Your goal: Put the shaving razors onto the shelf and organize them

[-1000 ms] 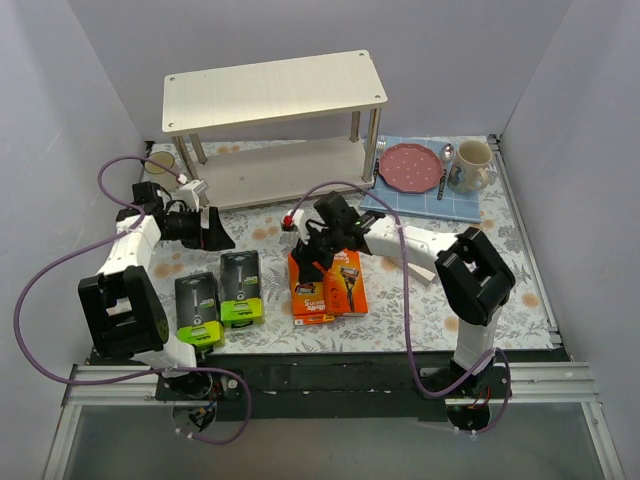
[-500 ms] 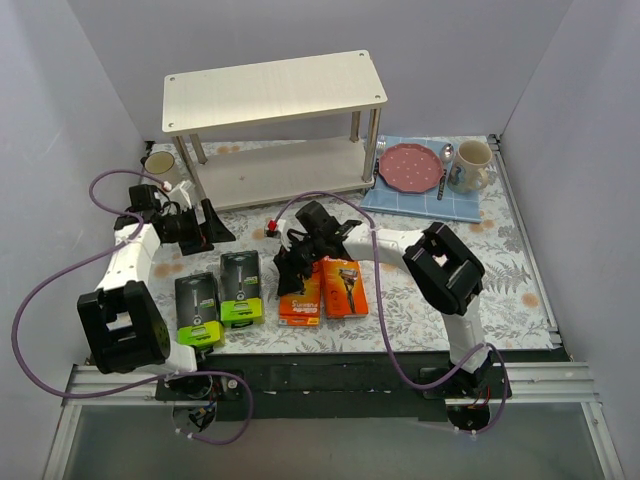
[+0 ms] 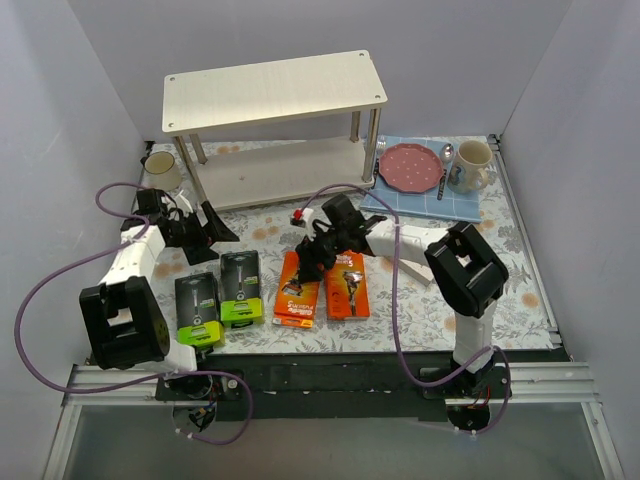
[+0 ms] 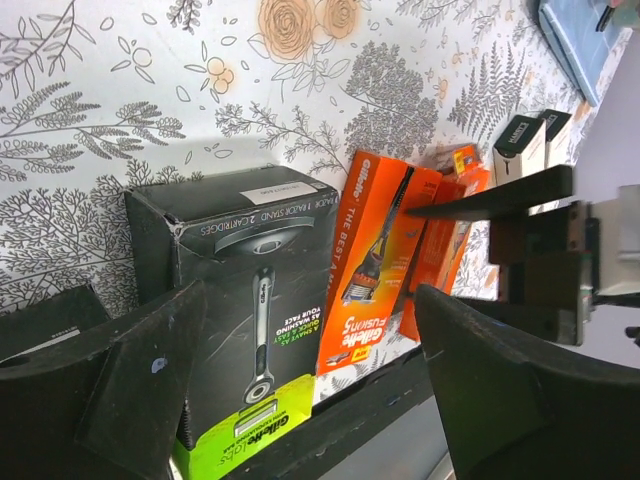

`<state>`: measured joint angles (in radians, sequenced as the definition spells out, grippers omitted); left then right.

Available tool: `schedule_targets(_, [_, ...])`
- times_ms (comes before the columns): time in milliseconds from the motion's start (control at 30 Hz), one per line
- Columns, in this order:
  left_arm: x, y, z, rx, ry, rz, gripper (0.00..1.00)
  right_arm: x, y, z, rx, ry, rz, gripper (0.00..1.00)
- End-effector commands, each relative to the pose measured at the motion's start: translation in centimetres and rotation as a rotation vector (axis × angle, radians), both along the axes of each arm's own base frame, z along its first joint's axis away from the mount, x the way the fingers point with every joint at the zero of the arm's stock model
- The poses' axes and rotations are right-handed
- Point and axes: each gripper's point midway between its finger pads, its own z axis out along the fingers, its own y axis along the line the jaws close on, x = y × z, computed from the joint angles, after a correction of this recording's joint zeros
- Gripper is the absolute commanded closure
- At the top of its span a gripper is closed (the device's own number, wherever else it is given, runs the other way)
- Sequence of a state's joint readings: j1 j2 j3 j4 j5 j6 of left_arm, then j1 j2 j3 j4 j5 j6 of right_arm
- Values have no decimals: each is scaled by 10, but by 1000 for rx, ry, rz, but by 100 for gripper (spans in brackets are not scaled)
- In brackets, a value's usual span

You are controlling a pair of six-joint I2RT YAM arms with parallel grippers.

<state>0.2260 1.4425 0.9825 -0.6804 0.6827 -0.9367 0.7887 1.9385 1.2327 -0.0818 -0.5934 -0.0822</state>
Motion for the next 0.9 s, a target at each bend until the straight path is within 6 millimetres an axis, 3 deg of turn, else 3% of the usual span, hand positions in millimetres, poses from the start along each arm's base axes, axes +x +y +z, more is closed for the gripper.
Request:
schedule_targets(0, [0,-2,-2,13,50,50,17,3,-95,-49,-293,-15,-65,23])
schedule_targets(133, [-2,0,-1,53,51,65,18,2,-145,-54,-369,-50,-104,23])
schedule_targets(200, [1,2,4,67,32,63,17,9,-148,-32,-322,-105,-115,28])
schedule_targets(333, [9,5,18,90,-39,65,17,10,-100,32,-67,-101,-43,32])
schedule_targets(400, [11,6,19,89,-40,81,17,14,-65,61,44,-114,-17,35])
schedule_targets(467, [10,4,17,75,-17,86,17,15,-40,75,86,-143,20,35])
schedule_targets(600, [4,5,16,80,6,90,17,-12,4,72,119,-116,142,36])
schedule_targets(867, [-2,4,12,91,-25,76,17,-42,56,44,163,-32,235,39])
